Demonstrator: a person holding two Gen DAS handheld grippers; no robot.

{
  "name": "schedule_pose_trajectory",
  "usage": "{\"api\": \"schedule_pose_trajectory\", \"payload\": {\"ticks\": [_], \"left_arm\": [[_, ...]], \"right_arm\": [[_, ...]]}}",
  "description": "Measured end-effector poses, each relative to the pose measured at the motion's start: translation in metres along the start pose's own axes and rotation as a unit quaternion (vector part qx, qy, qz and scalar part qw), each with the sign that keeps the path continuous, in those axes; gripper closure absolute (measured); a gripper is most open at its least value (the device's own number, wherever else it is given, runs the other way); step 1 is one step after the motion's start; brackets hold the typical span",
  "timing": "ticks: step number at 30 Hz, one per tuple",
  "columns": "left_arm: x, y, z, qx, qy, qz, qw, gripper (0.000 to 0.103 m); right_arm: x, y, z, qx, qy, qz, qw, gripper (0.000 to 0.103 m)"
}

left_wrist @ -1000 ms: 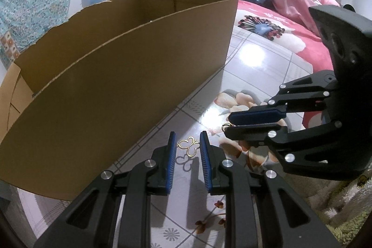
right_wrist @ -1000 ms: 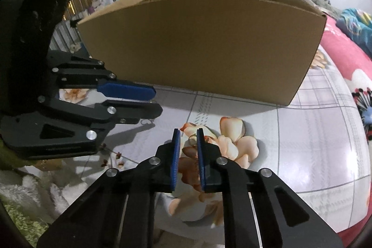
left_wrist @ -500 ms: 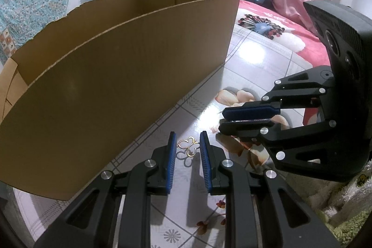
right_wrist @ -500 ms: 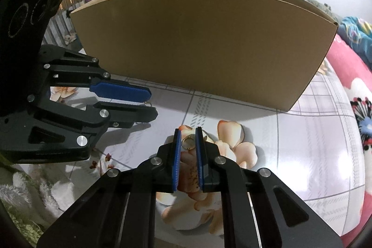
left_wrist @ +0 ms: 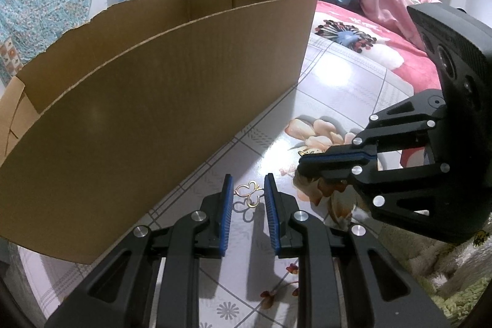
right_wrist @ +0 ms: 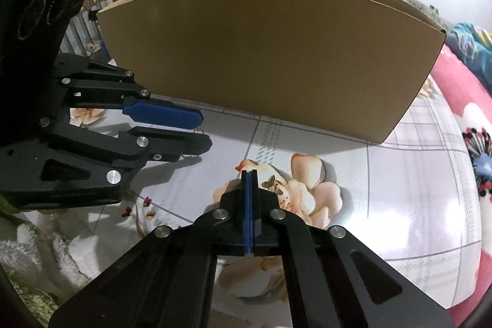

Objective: Organize jewelry

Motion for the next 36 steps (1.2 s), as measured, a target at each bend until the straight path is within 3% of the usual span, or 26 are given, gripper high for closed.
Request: {"api": "schedule_pose_trajectory", "payload": {"ticks": [8,16,24,30,36], "left_arm": [[-0.001,0.003,0.001,0.002,0.002,-0.002,1.0000,0.083],[-0.001,0.003,0.001,0.003,0.001,-0.002,1.0000,0.083],[-0.002,0.003,0.000,0.002,0.005,-0.003,1.0000,0.083],[-0.002,0.001,0.000,0.001,0.003,-0.004,1.0000,0.083],[-0.003,0.000,-0.001,0.002,0.005,-0.005,1.0000,0.083]], "right_arm": [[0.009,0.020,0.013,-0.002,-0.024,-0.017,1.000,0.100],[0.011,0.010,0.024,-0.016,-0.019,-0.009,1.000,0.097],[-0.007,0.011,0.022,-0.013,-0.011,-0.042,0.999,0.097],[0.014,0.019,0.018,-0.008,-0.028,-0.035,0.999,0.097],[0.001,0.011,0.011,-0.013,-0.013,-0.056,0.998,0.097]]}}
Point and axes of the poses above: each gripper's, at about its wrist camera, not at the fingertips, and y roughly against the way its jaws point, x to its right, z to its underside, the point moved 10 cm from there along -y, roughly the way its jaws point, and after that the axes turned 8 degrees about -x, right-handed, at the moved point
